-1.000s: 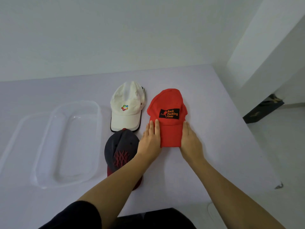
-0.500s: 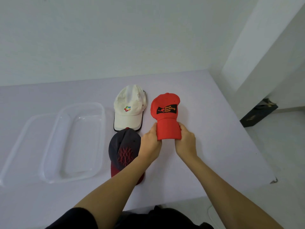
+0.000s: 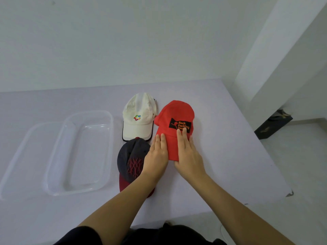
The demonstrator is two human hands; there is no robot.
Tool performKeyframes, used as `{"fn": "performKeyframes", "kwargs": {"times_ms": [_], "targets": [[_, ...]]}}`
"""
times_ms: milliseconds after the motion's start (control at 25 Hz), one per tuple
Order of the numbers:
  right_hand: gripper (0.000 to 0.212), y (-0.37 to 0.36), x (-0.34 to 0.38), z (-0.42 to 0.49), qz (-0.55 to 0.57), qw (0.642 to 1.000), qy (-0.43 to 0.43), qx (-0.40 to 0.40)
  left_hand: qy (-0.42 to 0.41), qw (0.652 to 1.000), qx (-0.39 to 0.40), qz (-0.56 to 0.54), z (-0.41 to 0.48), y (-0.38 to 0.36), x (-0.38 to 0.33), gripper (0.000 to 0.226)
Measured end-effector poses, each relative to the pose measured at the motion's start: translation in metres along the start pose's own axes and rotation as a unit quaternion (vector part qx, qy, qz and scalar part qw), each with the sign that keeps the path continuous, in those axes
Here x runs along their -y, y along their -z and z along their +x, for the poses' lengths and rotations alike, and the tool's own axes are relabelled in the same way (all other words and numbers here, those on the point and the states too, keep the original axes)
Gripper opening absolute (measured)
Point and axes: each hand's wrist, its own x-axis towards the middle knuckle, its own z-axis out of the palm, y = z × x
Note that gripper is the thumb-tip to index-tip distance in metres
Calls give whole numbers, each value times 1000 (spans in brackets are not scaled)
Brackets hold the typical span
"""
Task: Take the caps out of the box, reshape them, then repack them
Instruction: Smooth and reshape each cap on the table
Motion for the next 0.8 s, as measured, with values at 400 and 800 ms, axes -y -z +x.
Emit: {"fn": "performKeyframes", "kwargs": {"times_ms": [400,800], "targets": [[84,-13,-25,-17,65,985,109,-115,-68,995,-43,51,23,22,13,50],[64,-6,8,-16,174,959,84,-206,-33,985,-108,-128,-1,29,19,51]]}}
